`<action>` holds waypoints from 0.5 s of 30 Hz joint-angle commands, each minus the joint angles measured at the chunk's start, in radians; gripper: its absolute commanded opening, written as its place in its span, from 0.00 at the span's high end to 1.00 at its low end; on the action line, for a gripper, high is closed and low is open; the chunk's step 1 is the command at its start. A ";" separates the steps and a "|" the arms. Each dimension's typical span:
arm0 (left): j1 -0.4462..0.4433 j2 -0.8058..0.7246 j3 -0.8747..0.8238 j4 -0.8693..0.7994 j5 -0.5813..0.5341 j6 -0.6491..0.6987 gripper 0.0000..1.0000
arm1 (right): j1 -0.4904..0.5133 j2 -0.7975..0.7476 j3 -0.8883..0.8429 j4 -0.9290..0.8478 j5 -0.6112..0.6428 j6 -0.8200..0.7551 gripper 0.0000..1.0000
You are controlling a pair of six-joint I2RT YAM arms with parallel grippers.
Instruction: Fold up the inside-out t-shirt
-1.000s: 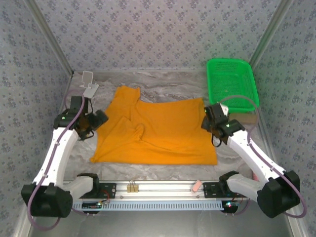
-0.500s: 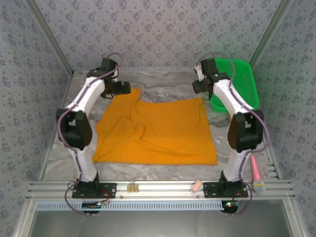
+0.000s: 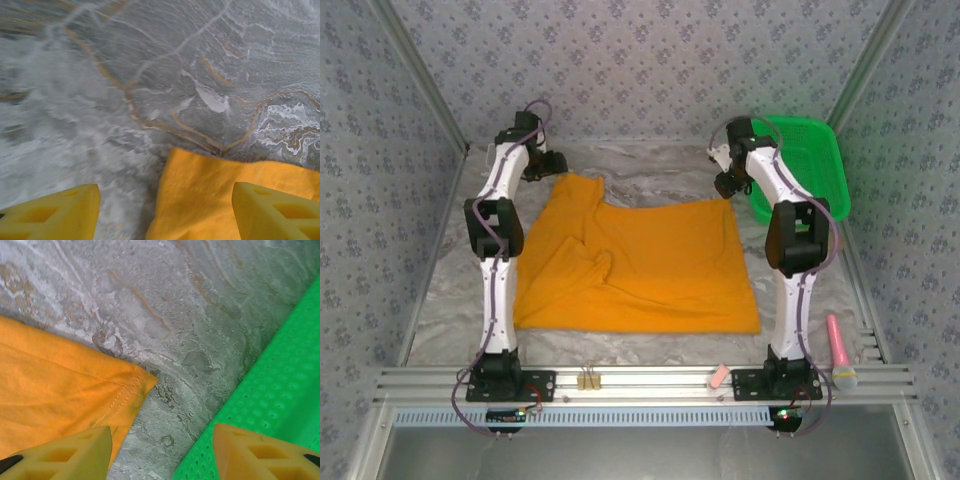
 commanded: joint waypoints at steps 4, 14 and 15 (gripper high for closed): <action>-0.008 0.064 0.067 -0.065 0.160 0.007 0.29 | 0.002 0.131 0.100 -0.137 -0.041 -0.133 0.42; -0.005 0.117 0.057 -0.098 0.136 -0.025 0.41 | -0.021 0.294 0.250 -0.254 -0.095 -0.161 0.45; -0.002 0.121 0.059 -0.098 0.136 -0.026 0.44 | -0.022 0.303 0.258 -0.265 -0.097 -0.163 0.50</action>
